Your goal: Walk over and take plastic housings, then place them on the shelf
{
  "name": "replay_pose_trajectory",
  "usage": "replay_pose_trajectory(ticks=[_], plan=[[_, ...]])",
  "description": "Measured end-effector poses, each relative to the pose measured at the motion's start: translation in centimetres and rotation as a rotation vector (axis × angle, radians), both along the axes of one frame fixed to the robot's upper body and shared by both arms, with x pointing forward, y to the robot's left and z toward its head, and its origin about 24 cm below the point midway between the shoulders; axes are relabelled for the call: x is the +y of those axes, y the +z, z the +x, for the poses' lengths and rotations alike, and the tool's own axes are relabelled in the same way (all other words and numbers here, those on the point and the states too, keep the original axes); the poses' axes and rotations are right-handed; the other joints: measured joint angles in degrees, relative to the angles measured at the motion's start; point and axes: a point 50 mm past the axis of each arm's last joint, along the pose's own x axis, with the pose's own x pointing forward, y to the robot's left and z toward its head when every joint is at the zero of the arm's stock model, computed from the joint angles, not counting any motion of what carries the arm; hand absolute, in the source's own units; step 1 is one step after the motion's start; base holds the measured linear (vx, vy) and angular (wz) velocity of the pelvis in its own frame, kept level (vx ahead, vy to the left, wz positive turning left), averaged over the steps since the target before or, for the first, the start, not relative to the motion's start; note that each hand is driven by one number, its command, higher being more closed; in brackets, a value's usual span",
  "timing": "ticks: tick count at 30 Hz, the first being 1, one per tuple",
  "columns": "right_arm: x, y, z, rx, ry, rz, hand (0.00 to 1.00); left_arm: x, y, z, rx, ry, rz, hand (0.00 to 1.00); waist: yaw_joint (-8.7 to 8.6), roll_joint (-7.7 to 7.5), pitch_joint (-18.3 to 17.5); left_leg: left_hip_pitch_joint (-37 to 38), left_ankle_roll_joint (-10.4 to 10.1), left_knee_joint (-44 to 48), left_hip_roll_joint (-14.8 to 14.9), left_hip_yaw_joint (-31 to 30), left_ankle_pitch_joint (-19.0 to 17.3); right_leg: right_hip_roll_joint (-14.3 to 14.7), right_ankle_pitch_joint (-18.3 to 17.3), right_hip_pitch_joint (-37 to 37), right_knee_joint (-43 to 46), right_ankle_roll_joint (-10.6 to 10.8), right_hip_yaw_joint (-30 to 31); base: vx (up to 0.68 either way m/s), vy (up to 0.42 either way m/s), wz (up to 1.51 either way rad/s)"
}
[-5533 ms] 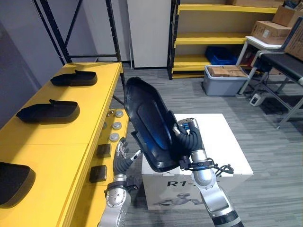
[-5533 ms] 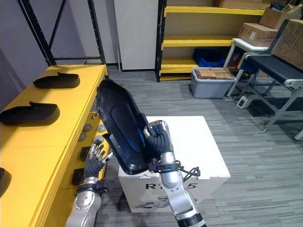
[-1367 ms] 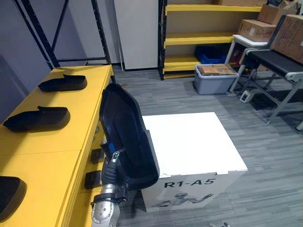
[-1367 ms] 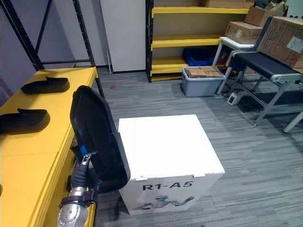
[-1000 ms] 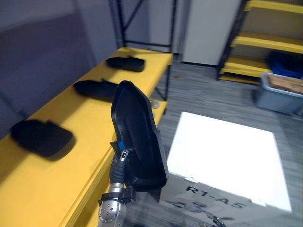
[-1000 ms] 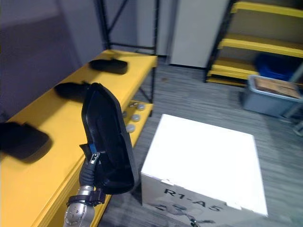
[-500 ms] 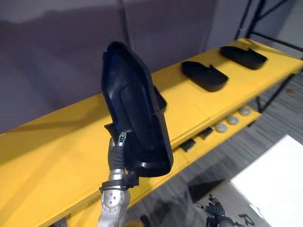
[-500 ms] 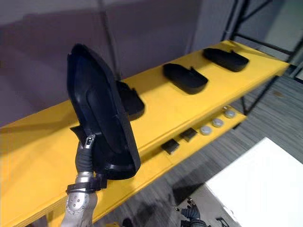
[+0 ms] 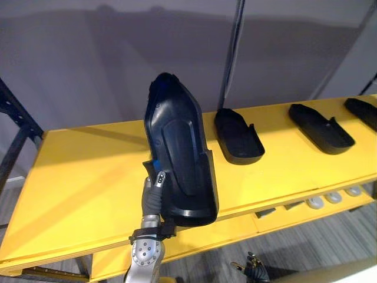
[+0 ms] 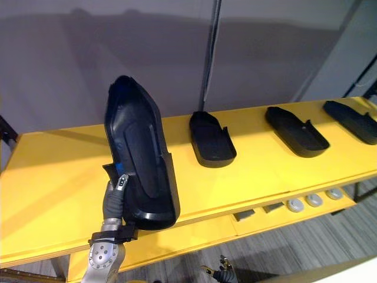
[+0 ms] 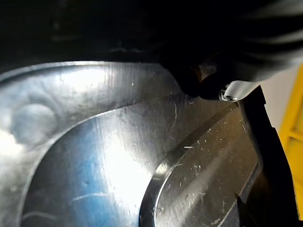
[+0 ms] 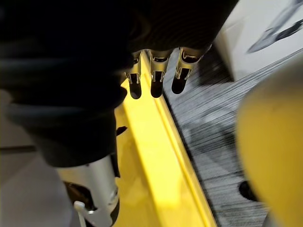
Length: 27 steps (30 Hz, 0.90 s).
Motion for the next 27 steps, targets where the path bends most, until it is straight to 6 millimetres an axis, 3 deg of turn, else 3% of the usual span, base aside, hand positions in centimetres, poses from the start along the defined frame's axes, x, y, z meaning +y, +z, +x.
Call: replay_pose_trajectory(ticks=[3,8,9,10,11,12,15,16,18,19,20,21,23,27], plan=[[0.1,0.2,0.2,-0.013,-0.011,0.003,0.00,-0.4,0.0,-0.1,0.001,-0.016,-0.005,1.00,-0.17,-0.45,-0.2,0.1,-0.4,1.1,0.4,-0.2,0.3,0.5,0.0,2.5,-1.4,0.0,-2.7,0.14,-0.108,0.43],[0.4,0.3,0.7,-0.026,-0.010,0.007,0.00,0.2,-0.1,-0.3,0.009,0.015,-0.025,1.00,0.99,-1.43,-0.7,0.1,-1.1,1.1,1.6,1.4,0.8,1.2,1.2,3.3,-1.1,-1.0,-5.2,0.10,-0.039,0.31],[0.6,0.4,1.3,-0.038,-0.010,0.006,0.00,0.2,0.0,-0.2,0.004,0.023,-0.028,1.00,1.56,-2.03,-0.6,0.1,-0.9,0.6,3.3,5.5,-0.6,0.9,1.7,3.1,-1.4,-1.3,-5.3,0.01,-0.021,-0.05],[0.6,0.5,1.7,-0.043,-0.007,0.003,0.00,0.3,0.2,-0.1,-0.007,0.027,-0.028,1.00,1.13,-1.81,-0.6,-0.5,1.3,2.7,8.0,12.4,-2.4,1.5,1.7,3.1,-1.5,-1.3,-5.5,0.03,-0.086,-0.05],[0.5,0.5,2.1,-0.046,-0.006,-0.002,0.00,0.3,0.2,0.0,-0.007,0.027,-0.028,1.00,0.74,-1.63,-0.7,-0.6,0.7,3.3,10.2,14.2,-2.3,1.6,1.7,3.2,-1.4,-1.3,-5.7,0.04,-0.100,0.11],[0.2,0.5,2.4,-0.047,-0.006,-0.013,0.00,0.2,0.1,0.0,-0.002,0.024,-0.030,1.00,-0.22,-1.49,-1.2,-0.8,-1.1,2.8,10.3,15.2,-0.6,1.0,1.8,3.1,-1.0,-1.2,-6.6,0.07,0.006,0.21],[0.4,0.0,2.0,-0.012,-0.002,-0.008,0.00,0.0,-0.1,0.3,0.003,0.021,-0.021,1.00,-1.52,-2.54,-2.0,0.9,-0.6,-3.3,7.7,13.9,2.4,0.0,5.1,3.0,-2.7,-0.4,-6.9,0.09,0.139,0.31],[0.5,-0.3,1.7,0.011,0.001,-0.006,0.00,0.0,-0.5,0.9,0.015,0.010,-0.008,1.00,-1.67,-2.08,-1.7,1.7,-0.4,-5.6,7.2,12.6,4.0,0.1,6.9,2.8,-1.9,-0.1,-7.3,0.09,0.111,0.45],[0.9,-0.7,1.3,0.040,0.010,0.001,0.00,-0.1,-0.6,1.3,0.019,0.007,-0.012,1.00,-2.02,-0.42,-0.6,2.4,-0.2,-6.4,7.8,10.7,4.2,0.7,5.1,2.5,-3.6,0.9,-8.1,0.02,0.061,0.37],[1.0,-0.6,1.5,0.036,0.011,0.006,0.00,-0.2,-0.5,1.3,0.016,0.006,-0.014,1.00,-1.83,-0.49,-0.7,2.3,-0.2,-6.3,7.8,10.6,4.2,0.6,5.4,2.8,-6.3,0.7,-8.1,-0.04,0.020,0.20],[1.3,-0.7,1.4,0.037,0.014,0.012,0.00,-0.3,-0.4,1.4,0.008,-0.001,-0.011,1.00,-1.38,-1.34,-0.6,2.0,-0.2,-5.7,7.0,10.8,4.1,-0.3,10.0,2.6,-9.4,-0.7,-8.0,-0.06,-0.041,0.15],[1.4,-0.6,1.6,0.031,0.021,0.012,0.00,-0.5,-0.3,1.6,0.005,-0.015,-0.008,1.00,-1.41,-1.33,-0.1,2.0,-0.4,-5.2,6.9,10.4,4.0,-0.9,10.0,2.5,-8.4,0.3,-7.7,-0.07,-0.060,0.05],[1.7,-0.2,2.2,0.006,0.047,0.004,0.00,-1.4,0.0,1.5,-0.008,-0.048,-0.016,1.00,-0.64,-0.16,0.5,0.5,-1.2,-3.0,8.4,11.1,2.6,0.0,9.3,0.1,-4.9,-0.5,-6.4,-0.14,-0.055,-0.18],[2.1,0.0,2.1,-0.005,0.080,0.007,0.00,-2.1,0.1,1.4,-0.008,-0.080,-0.015,1.00,-0.96,-0.53,1.2,0.7,-1.5,-1.7,8.1,11.2,1.2,0.8,5.3,-2.0,1.6,-0.7,-1.1,-0.17,-0.030,-0.07]])
